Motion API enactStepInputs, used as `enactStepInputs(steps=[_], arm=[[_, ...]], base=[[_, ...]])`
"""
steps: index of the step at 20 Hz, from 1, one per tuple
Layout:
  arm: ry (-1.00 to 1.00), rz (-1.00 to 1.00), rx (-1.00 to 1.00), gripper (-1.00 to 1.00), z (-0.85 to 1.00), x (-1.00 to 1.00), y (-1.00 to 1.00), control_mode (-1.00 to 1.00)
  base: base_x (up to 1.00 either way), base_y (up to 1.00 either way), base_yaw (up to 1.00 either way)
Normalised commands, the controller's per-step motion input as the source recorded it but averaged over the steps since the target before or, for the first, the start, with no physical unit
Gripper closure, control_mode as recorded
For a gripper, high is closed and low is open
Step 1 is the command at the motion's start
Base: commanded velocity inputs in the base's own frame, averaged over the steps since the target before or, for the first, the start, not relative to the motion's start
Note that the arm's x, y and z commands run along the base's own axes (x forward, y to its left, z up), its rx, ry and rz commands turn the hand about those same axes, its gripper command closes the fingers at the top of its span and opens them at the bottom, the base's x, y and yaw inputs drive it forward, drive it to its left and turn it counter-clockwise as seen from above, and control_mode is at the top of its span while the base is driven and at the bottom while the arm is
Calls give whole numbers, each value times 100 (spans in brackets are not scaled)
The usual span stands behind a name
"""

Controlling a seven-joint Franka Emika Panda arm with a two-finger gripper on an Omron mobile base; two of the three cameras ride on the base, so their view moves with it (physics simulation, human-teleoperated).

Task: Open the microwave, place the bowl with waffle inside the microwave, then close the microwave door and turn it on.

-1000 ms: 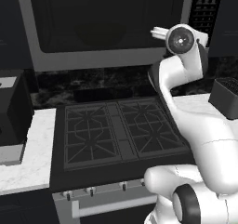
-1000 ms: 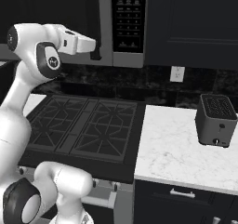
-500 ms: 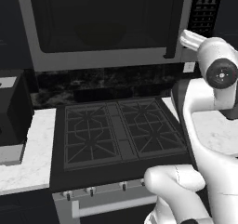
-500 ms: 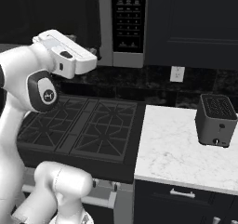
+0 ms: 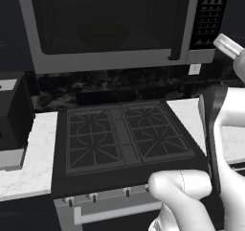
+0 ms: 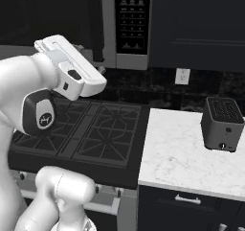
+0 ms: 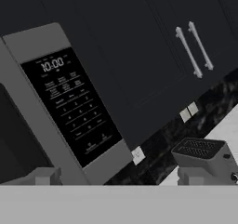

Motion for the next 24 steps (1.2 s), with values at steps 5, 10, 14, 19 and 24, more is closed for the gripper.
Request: enactStepInputs(steps=[5,10,14,19,24], arm=[[0,0,3,-100,0,0,0,-100],[5,2,22,-100,0,-1,-20,-100],[2,0,31,-100,0,0,-14,-100],[-3,3,13,-100,0,-5,0,-100],[0,0,23,-100,0,0,0,-100]], base=[[0,0,0],[0,0,0],[0,0,0],[0,0,0],[0,0,0]])
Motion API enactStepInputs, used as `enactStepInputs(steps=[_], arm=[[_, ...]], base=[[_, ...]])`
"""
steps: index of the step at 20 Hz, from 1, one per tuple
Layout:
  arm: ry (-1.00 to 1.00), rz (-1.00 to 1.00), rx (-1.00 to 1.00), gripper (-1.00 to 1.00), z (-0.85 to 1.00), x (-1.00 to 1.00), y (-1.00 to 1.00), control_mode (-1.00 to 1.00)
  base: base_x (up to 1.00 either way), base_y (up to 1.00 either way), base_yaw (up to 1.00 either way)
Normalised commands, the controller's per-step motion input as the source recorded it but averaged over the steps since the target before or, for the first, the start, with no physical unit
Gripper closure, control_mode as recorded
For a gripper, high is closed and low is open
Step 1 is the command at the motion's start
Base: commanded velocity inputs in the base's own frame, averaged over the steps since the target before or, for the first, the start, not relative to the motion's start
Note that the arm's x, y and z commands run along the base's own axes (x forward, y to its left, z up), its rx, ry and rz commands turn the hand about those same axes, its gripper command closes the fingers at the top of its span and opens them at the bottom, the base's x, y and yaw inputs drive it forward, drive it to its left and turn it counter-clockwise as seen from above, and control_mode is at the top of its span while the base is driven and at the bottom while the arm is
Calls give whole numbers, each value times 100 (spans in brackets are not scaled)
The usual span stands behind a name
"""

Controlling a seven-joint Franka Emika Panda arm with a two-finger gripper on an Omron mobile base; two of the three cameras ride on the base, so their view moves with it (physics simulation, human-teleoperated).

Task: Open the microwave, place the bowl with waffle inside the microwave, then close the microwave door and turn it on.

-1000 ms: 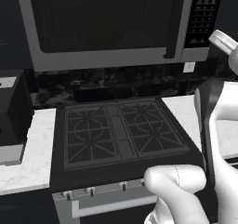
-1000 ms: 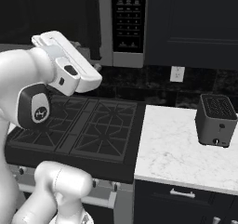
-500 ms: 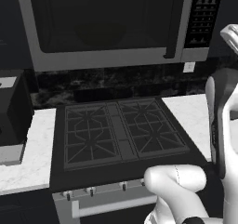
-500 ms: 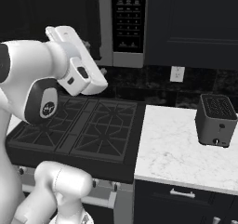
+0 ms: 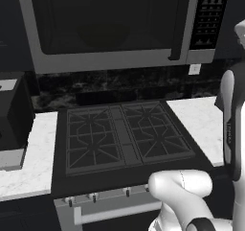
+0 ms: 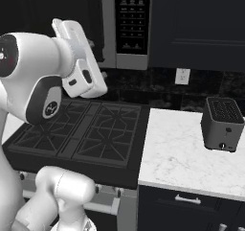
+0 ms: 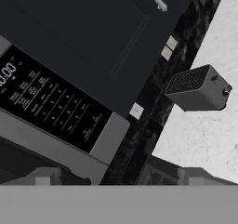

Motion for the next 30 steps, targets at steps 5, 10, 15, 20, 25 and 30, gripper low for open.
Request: enactStepInputs(steps=[5,10,15,20,25,30], arm=[[0,0,10,-100,0,0,0,-100],[0,0,1,-100,0,0,0,-100],[0,0,0,-100,0,0,0,-100],[1,0,7,-100,0,0,0,-100],[0,0,7,-100,0,0,0,-100],[0,1,1,-100,0,0,0,-100]], base=[[0,0,0],[0,0,0],[0,0,0],[0,0,0],[0,0,0],[0,0,0]])
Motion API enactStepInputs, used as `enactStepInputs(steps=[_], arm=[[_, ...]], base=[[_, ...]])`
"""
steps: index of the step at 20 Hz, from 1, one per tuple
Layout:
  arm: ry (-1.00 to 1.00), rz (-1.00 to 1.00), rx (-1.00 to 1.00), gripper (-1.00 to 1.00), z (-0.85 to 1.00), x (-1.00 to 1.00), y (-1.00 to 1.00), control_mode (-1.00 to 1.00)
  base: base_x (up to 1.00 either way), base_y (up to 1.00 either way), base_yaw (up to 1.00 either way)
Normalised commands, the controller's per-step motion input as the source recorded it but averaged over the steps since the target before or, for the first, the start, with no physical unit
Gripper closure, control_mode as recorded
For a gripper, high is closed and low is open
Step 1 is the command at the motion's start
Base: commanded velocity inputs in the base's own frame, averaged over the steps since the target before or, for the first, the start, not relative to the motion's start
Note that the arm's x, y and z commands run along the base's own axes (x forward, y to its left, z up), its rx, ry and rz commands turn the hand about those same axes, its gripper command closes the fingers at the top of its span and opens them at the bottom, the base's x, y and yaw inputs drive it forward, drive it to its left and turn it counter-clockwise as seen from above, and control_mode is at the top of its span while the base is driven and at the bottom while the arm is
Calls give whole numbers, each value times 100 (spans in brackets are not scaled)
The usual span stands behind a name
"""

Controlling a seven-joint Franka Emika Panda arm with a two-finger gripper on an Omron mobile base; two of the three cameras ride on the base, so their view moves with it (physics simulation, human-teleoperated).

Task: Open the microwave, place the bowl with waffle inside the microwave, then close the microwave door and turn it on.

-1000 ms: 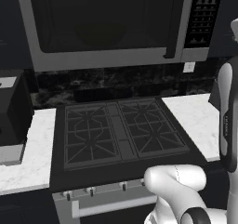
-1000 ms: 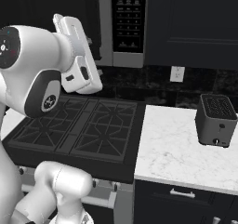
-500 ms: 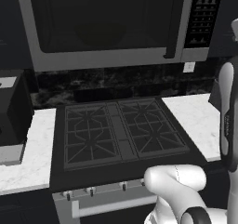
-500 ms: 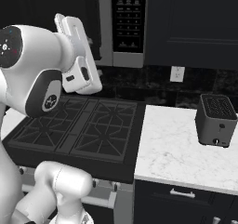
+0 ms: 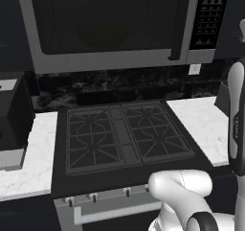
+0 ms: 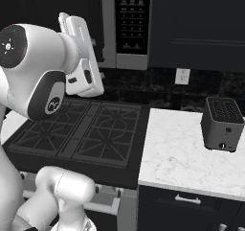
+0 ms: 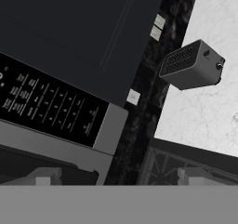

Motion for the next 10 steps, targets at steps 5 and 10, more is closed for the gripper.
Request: enactStepInputs(steps=[5,10], arm=[[0,0,0,-100,0,0,0,-100],[0,0,0,-100,0,0,0,-100]], base=[[0,0,0],[0,0,0]])
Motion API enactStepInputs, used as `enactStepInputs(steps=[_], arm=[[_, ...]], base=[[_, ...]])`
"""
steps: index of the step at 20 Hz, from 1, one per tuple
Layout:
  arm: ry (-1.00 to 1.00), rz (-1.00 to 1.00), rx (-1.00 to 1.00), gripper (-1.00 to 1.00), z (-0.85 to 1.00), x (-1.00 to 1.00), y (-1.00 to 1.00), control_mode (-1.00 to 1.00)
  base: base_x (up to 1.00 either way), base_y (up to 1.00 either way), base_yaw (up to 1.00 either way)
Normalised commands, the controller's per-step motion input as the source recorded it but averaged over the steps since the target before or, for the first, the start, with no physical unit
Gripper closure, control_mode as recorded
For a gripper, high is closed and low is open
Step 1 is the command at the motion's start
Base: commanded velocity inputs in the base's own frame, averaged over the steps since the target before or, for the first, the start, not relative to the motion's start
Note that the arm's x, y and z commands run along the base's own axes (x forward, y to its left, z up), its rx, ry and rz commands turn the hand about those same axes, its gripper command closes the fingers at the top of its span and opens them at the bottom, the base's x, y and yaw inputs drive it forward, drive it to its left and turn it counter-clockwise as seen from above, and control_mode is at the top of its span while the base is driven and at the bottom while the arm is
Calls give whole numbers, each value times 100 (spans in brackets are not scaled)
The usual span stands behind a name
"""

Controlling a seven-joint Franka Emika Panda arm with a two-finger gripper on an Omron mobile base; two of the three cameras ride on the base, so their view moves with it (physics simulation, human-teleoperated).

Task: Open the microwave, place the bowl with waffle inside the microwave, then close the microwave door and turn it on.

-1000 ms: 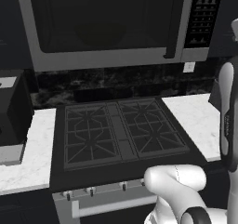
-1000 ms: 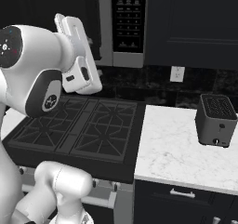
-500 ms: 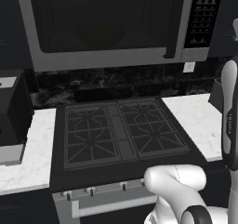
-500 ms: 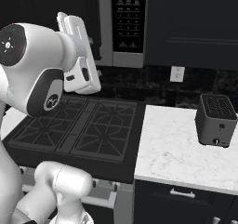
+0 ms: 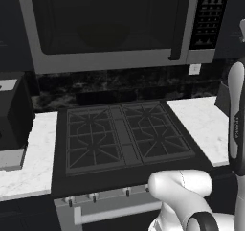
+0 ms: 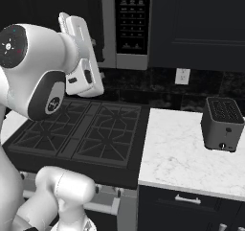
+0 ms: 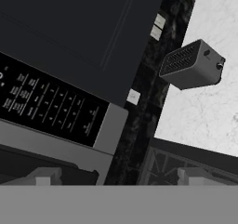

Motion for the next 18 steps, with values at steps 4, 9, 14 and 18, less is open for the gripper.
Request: enactStepInputs(steps=[4,9,14,18], arm=[[0,0,0,-100,0,0,0,-100],[0,0,0,-100,0,0,0,-100],[0,0,5,-100,0,0,0,-100],[3,0,20,-100,14,0,-18,-100]], base=[[0,0,0],[0,0,0],[0,0,0],[0,0,0]])
